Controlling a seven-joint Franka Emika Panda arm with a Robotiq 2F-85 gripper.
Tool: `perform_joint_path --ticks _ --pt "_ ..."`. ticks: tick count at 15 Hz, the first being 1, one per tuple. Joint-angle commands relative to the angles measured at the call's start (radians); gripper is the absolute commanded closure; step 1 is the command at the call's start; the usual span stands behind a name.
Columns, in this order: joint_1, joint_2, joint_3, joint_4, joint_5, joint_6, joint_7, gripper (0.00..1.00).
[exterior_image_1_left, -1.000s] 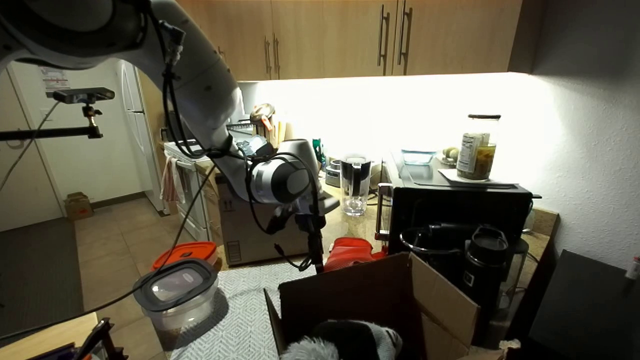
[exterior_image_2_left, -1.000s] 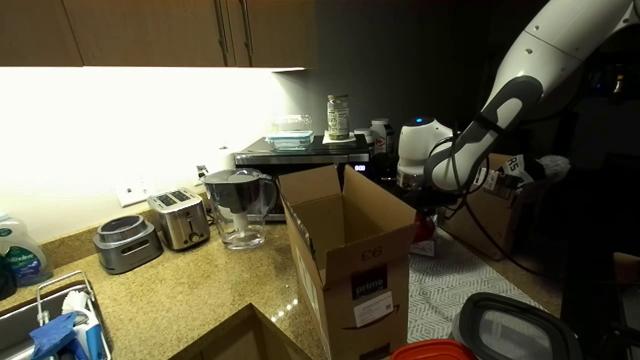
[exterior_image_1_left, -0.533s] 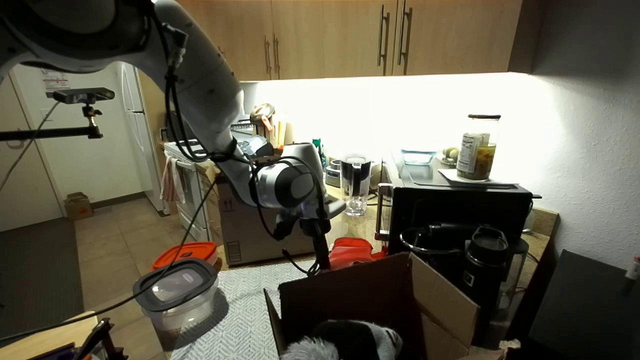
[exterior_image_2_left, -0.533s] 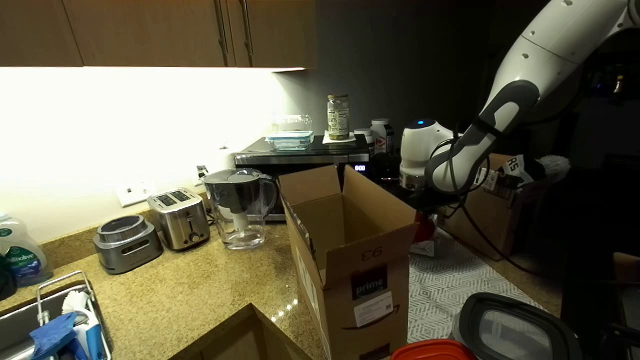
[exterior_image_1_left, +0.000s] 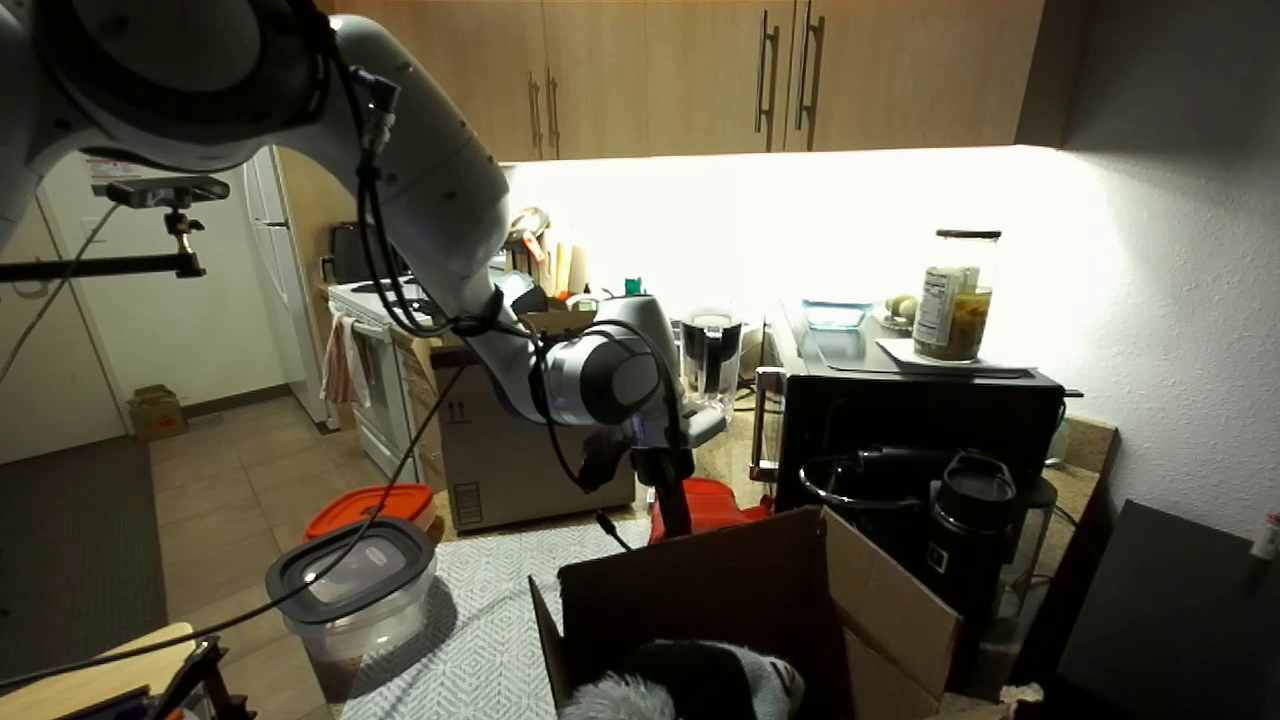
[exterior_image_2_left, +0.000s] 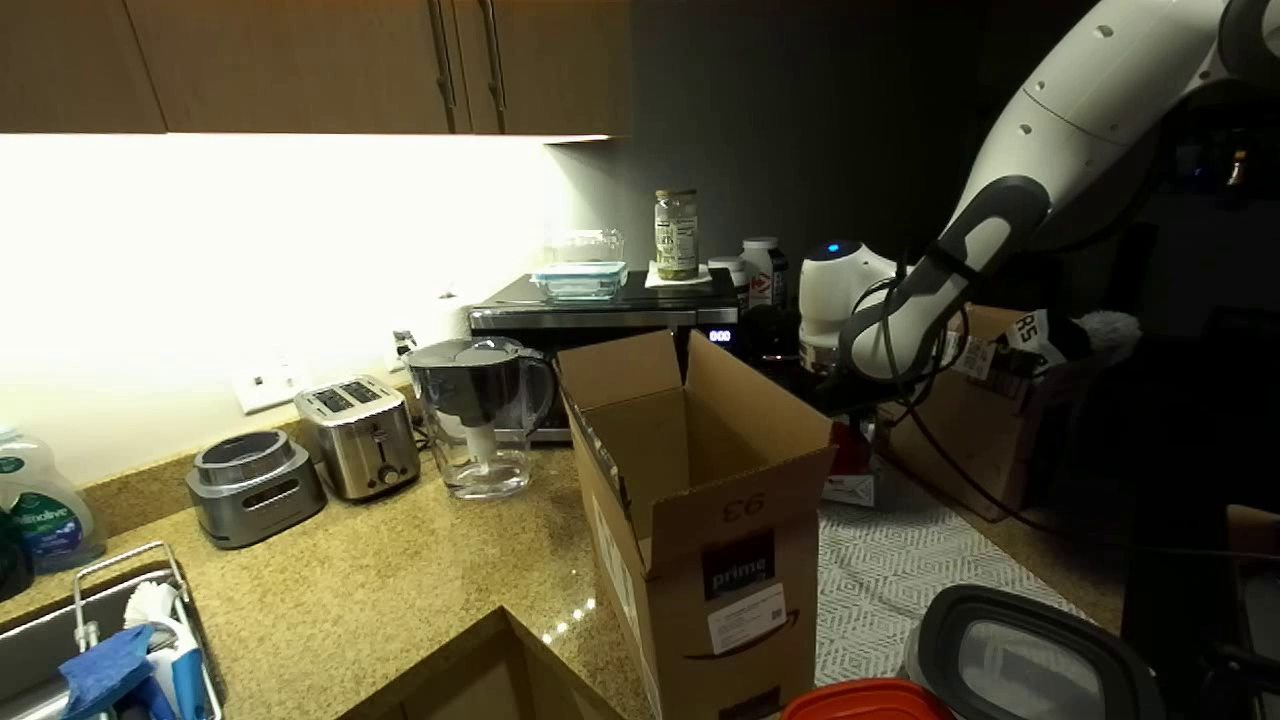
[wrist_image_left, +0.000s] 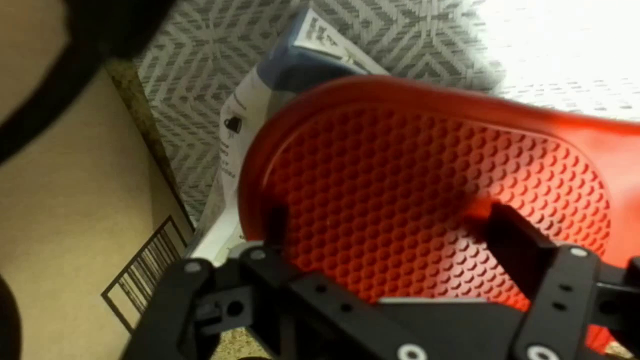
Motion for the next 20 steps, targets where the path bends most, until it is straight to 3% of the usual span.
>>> perform_joint_path --ticks 1,10,20 --pt "0.008 -0.004 -0.024 0.037 0.026 -0.066 -0.029 0.00" --pt "0.006 -0.007 -0.027 0.093 0.006 -0.178 -0.021 0.00" --pt "0.013 0.021 -0.047 0.099 -0.024 -0.195 -0.004 0.00"
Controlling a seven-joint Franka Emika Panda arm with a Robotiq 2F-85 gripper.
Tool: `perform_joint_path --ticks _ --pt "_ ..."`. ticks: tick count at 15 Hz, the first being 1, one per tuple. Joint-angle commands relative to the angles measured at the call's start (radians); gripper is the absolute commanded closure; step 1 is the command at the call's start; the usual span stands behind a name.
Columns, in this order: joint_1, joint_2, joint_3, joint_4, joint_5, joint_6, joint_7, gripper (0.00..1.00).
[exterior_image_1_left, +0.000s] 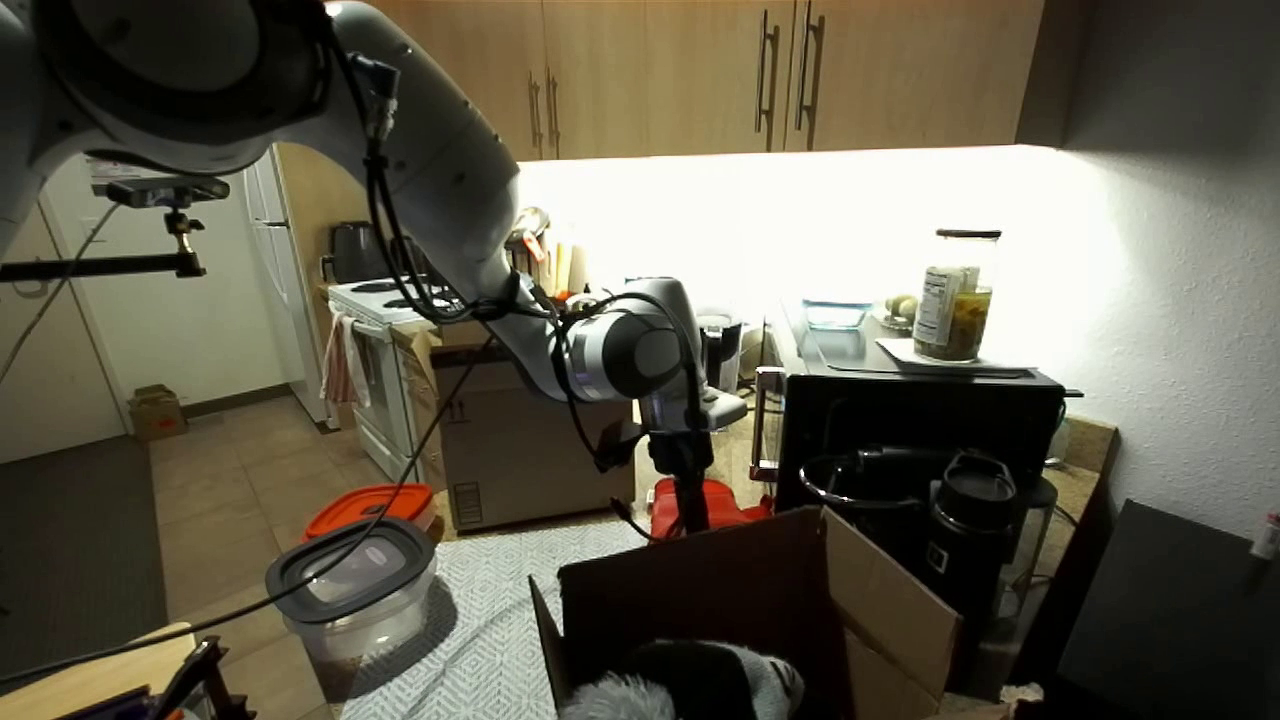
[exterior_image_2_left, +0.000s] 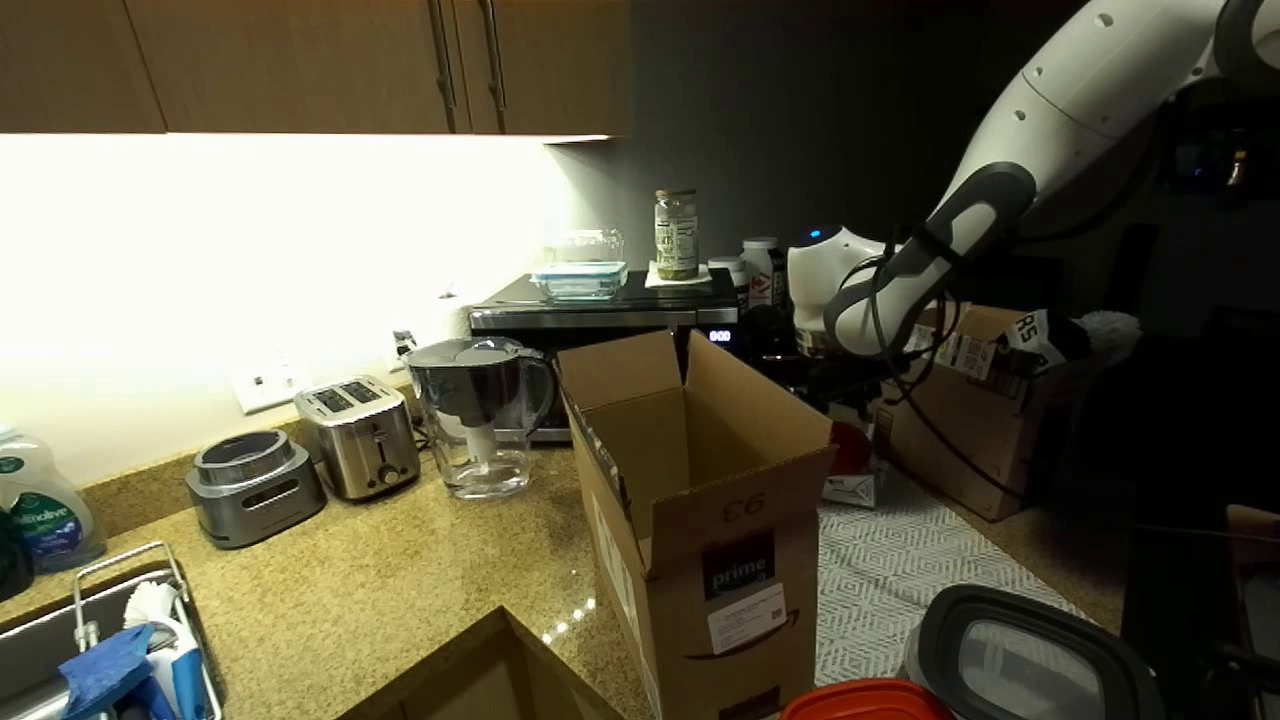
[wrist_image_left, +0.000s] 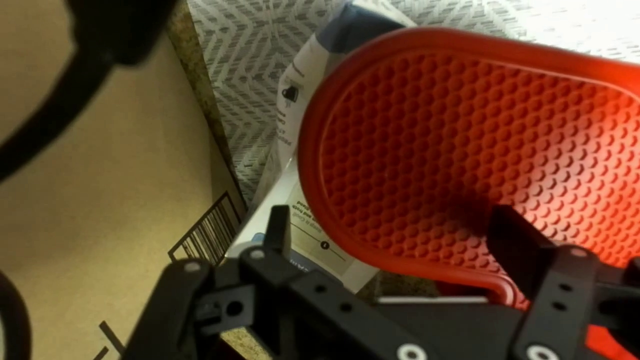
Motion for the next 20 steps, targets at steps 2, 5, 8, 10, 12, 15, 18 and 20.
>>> perform_joint_path --ticks 2,5,8,10,12,15,18,20 --pt "0.006 0.021 -0.024 0.006 -0.012 -0.015 -0.007 0.00" --pt "0.000 0.028 -0.014 -0.004 0.005 -0.008 -0.017 0.00" --pt "-0.010 0.022 0.007 -0.018 0.031 0.002 -0.027 0.00" --pt "-0.012 0.018 0.020 -0.027 0.051 0.006 -0.028 0.00" --pt "-0.011 0.016 0.029 -0.030 0.062 0.008 -0.030 0.26" --pt "-0.011 0.012 0.042 -0.031 0.076 0.010 -0.034 0.47" --pt "-0.014 0.010 0.050 -0.033 0.091 0.009 -0.037 0.65" --pt "-0.014 0.009 0.050 -0.033 0.097 0.010 -0.038 0.78"
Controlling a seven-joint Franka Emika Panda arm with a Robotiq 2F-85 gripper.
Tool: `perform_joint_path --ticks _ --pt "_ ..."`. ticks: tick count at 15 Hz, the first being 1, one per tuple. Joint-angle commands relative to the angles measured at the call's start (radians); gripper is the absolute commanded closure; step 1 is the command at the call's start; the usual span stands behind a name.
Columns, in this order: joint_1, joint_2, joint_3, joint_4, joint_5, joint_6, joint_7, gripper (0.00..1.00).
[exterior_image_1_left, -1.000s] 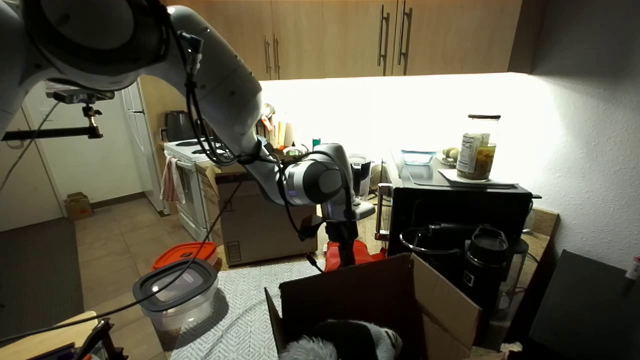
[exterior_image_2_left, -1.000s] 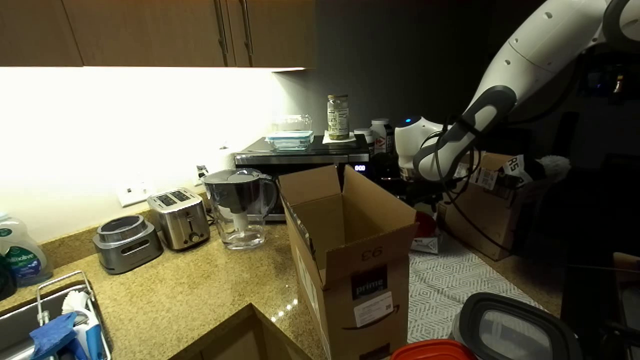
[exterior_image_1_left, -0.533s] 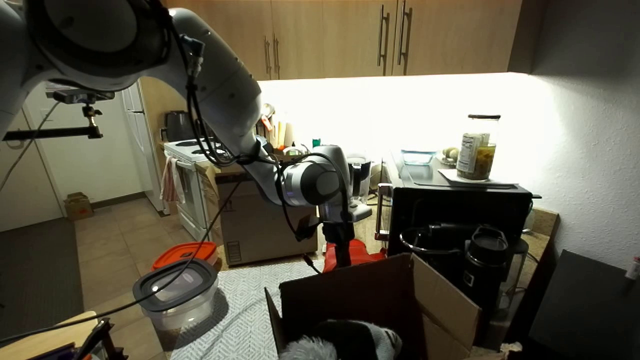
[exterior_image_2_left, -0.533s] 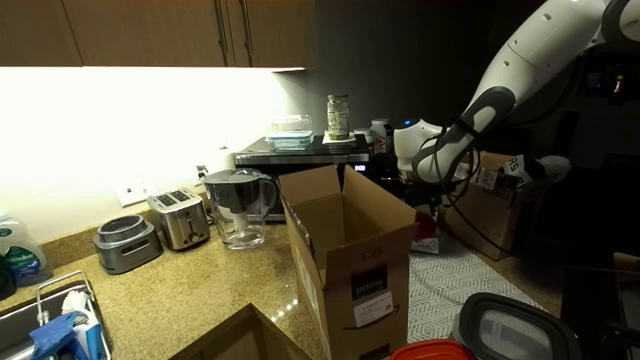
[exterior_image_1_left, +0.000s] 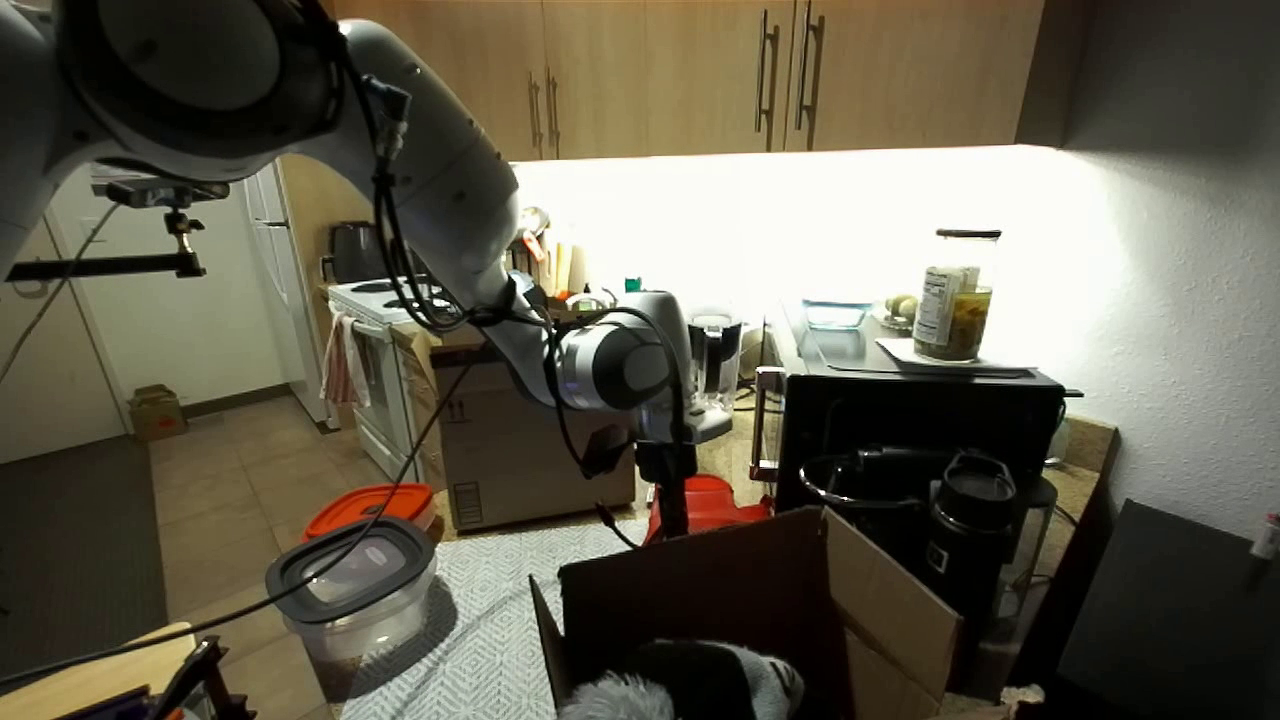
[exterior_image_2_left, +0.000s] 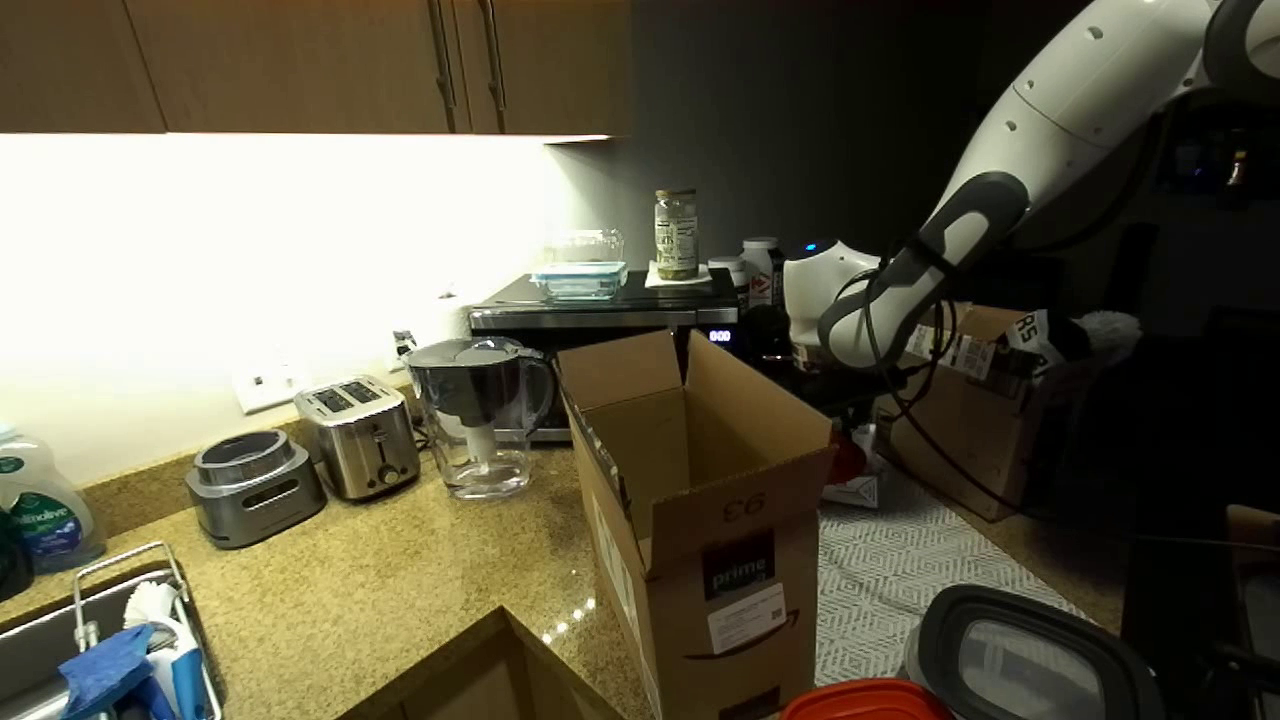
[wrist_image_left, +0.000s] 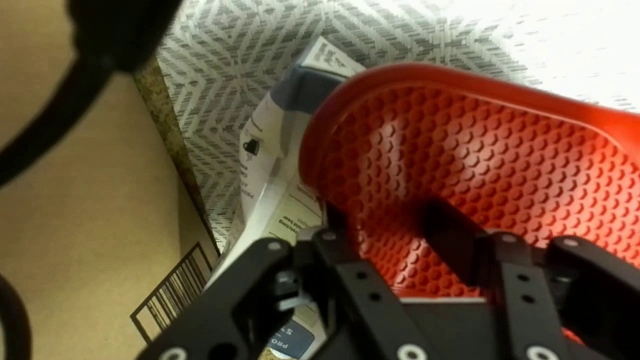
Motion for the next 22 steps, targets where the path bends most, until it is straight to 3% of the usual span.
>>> perform_joint_path --ticks 1,4,11,22 --pt "-0.012 -0.014 0.015 -0.028 0.042 0.009 -0.038 0.83" --pt "-0.008 -0.015 0.014 -0.023 0.040 -0.003 -0.034 0.99" --pt "0.021 -0.070 0.003 0.040 0.007 -0.116 -0.016 0.97" --pt "0.036 -0.068 -0.016 0.165 0.003 -0.019 0.147 0.97"
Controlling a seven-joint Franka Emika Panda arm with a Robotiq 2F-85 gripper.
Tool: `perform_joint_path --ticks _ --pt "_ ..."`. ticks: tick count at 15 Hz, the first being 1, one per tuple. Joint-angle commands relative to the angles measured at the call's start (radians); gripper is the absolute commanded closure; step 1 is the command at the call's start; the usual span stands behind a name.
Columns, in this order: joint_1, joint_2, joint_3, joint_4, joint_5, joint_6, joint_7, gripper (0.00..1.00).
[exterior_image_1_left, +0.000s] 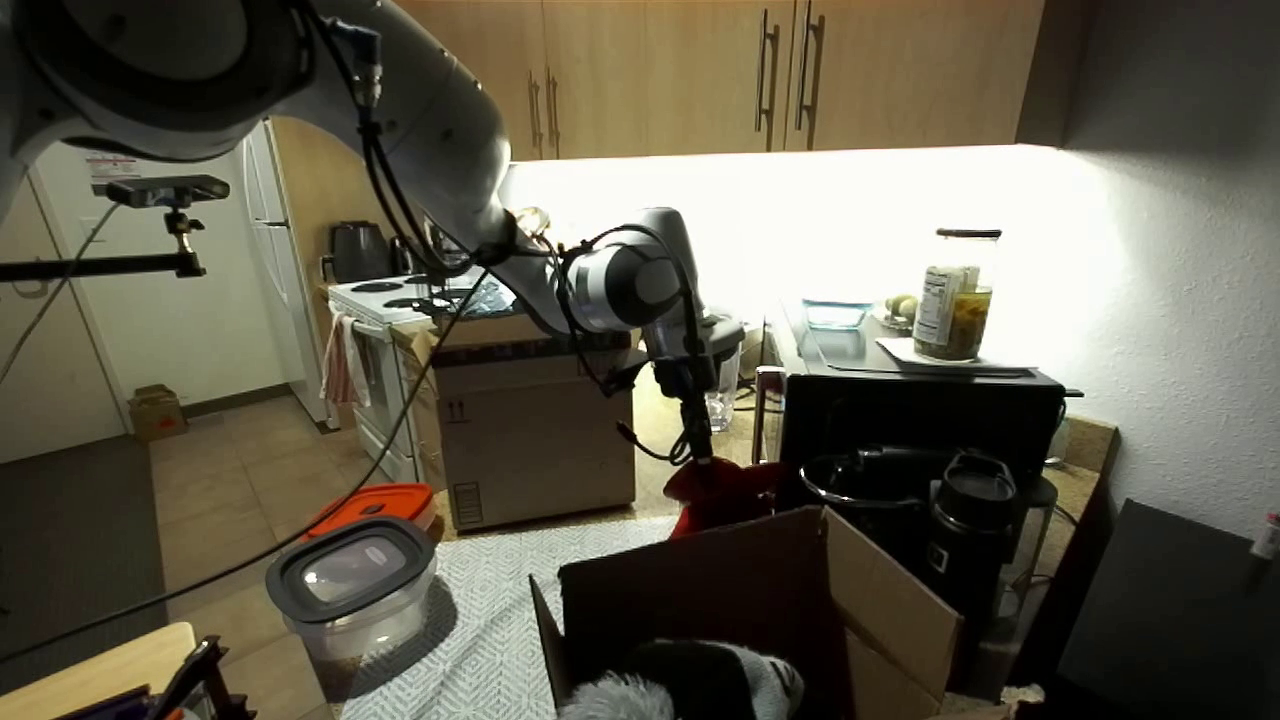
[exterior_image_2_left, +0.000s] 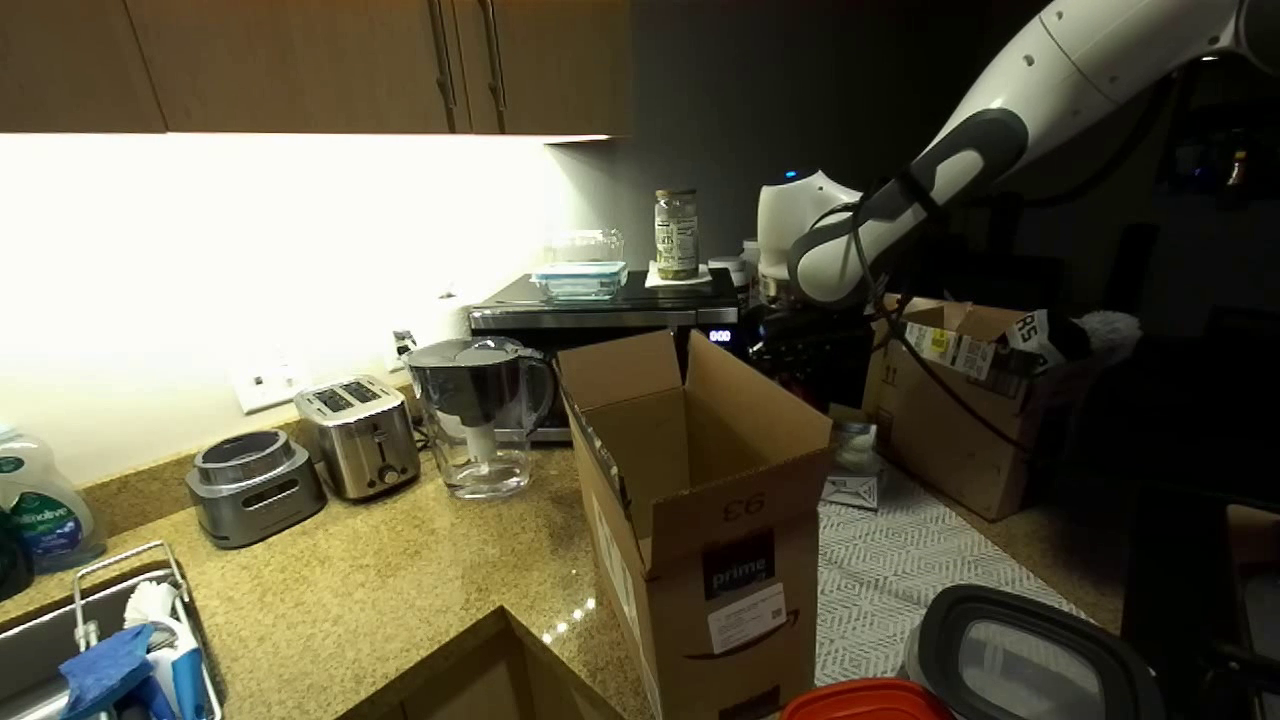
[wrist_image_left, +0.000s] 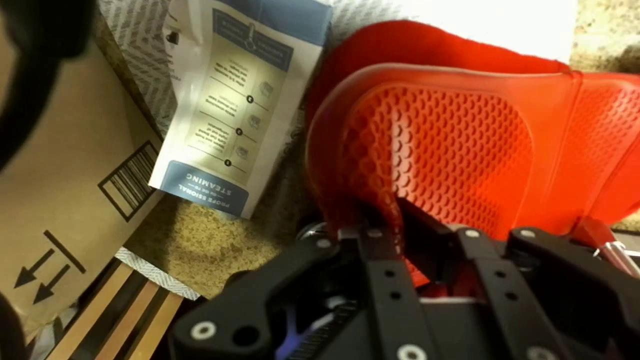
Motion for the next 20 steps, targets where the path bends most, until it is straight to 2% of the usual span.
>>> perform_joint_path --ticks 1,4,8,20 --pt "0.018 -0.009 -0.023 0.014 -0.008 0.062 0.097 0.97" --pt "0.026 -0.011 -0.036 0.027 -0.017 0.103 0.157 0.97" --pt "0.010 -0.020 -0.036 0.053 -0.003 0.076 0.162 0.97" --pt "-0.106 -0.162 -0.002 0.002 0.023 -0.133 -0.133 0.97"
